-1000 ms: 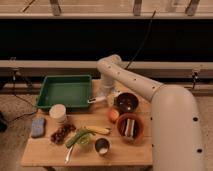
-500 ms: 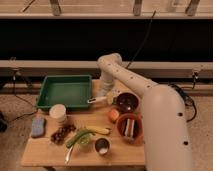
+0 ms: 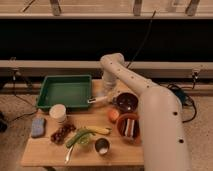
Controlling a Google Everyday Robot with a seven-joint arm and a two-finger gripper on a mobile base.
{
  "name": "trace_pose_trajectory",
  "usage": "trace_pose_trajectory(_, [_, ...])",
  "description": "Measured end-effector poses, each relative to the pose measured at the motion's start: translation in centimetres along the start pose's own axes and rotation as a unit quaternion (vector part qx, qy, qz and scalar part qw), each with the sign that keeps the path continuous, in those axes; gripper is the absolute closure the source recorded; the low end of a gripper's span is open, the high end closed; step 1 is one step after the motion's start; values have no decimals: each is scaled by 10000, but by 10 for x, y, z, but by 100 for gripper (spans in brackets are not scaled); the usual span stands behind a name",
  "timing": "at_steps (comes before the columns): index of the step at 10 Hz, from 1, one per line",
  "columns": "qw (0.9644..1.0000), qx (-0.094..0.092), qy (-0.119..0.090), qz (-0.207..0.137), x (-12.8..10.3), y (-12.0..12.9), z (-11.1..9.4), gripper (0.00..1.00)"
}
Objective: Wipe tray with brush
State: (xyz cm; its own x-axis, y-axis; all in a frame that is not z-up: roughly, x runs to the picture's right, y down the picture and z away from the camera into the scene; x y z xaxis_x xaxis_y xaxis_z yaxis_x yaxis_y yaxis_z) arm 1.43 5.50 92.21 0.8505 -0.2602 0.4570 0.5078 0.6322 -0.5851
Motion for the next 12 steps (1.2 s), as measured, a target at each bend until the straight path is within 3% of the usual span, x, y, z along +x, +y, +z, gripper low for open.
trace_pose_trajectory(2, [10000,11,-43,5,5,5,-3,82])
trace_pose_trajectory(4, [10000,30,-78,16,9,12,-7,97])
trace_pose_trajectory(8, [9998,165,-78,-43,11,20,-29,100])
trace_pose_trajectory(12, [9979,370,-39,-539,-29,25,-87,100])
